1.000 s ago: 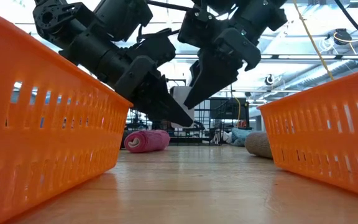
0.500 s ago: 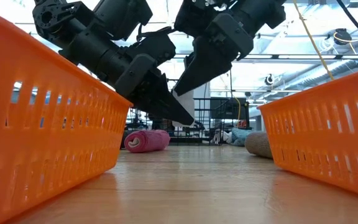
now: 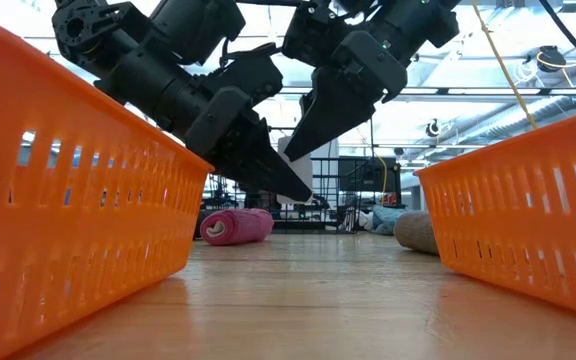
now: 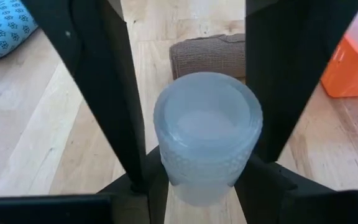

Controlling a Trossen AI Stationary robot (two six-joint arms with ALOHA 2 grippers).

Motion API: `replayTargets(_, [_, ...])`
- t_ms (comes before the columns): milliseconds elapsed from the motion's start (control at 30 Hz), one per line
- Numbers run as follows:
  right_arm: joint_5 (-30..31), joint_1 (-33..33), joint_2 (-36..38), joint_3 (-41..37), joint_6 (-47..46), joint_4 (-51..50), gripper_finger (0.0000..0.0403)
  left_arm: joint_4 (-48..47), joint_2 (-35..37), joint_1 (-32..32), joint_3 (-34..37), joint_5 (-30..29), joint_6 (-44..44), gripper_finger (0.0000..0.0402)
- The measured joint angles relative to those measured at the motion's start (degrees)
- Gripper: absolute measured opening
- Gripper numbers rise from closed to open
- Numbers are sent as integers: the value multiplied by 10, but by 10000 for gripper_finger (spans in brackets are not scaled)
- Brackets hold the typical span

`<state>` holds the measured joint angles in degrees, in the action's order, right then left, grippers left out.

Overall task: Pick & Place Medicine items
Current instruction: Put the transparent pill bottle into the right orange basket

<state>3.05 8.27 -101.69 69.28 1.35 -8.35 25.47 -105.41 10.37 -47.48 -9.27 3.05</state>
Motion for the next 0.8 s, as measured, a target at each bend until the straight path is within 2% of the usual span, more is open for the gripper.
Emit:
replayTargets(167, [0, 0, 0, 0, 0, -1, 158, -1, 0, 0, 0, -1, -1, 166])
replayTargets(433, [-2, 0, 0, 1, 0, -3, 130, -1, 0, 0, 0, -2, -2, 160])
replayTargets(800, [1, 22, 81, 1, -27, -79, 129, 40, 0, 1, -1, 5, 32, 236])
